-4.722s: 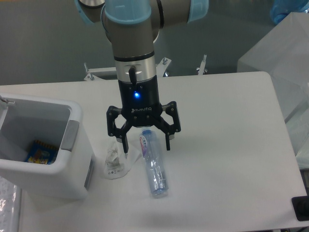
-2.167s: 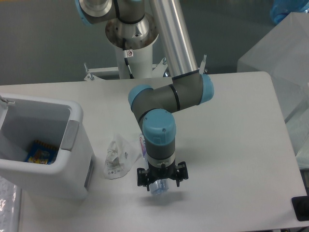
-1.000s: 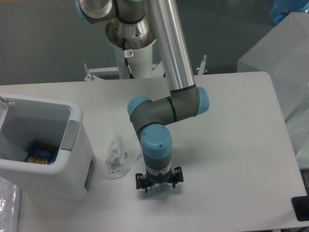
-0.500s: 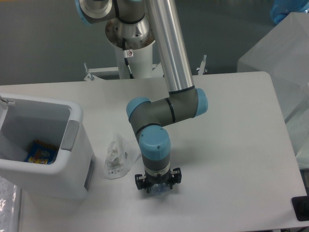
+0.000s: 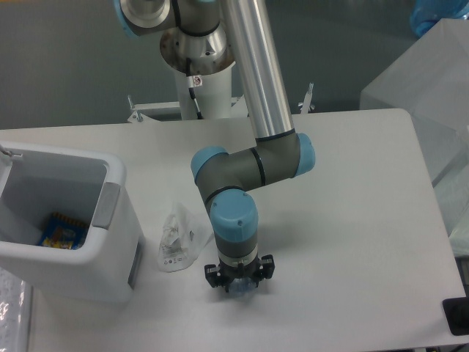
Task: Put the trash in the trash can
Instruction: 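Close the gripper around the bottle's cap end, then lift the bottle and carry it over the white trash bin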
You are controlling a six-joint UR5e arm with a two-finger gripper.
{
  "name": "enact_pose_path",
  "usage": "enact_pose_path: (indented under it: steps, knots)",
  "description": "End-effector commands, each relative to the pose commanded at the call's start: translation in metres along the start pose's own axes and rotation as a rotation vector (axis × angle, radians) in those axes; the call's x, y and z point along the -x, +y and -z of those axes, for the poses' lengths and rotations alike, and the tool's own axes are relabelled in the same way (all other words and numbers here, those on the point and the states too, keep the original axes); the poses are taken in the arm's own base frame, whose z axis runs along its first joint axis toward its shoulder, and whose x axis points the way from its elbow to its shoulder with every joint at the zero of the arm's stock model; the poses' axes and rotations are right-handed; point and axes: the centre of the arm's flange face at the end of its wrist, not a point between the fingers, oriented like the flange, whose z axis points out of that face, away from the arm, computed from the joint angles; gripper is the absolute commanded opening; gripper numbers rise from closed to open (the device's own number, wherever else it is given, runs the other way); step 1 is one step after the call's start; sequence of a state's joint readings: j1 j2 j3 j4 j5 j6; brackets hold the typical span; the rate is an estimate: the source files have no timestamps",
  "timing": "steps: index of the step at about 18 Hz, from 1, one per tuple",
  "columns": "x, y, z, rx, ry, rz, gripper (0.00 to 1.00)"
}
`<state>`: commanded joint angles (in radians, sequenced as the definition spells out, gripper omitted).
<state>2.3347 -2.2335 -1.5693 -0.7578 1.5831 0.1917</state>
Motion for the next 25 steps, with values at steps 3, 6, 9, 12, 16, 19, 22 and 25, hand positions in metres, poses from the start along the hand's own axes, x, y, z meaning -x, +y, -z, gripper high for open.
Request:
enact_pose_path:
  steps: [3,6,9,12,16,19,22,25]
  knots:
    - [0.0,0.0,0.001,-0.001,0.0,-0.002,0.63]
    - [0.0,0.0,0.002,-0.003,0.001,-0.001,0.63]
    - [0.001,-0.002,0.006,-0.011,0.001,-0.008,0.63]
    - [0.005,-0.007,0.012,-0.027,0.004,-0.009,0.63]
    - [0.013,-0.018,0.03,-0.067,-0.005,-0.004,0.63]
    - [0.027,-0.037,0.083,-0.168,-0.019,0.012,0.63]
    - [0.041,-0.061,0.129,-0.278,0.032,0.029,0.63]
    - [0.058,-0.076,0.191,-0.41,0.079,0.052,0.63]
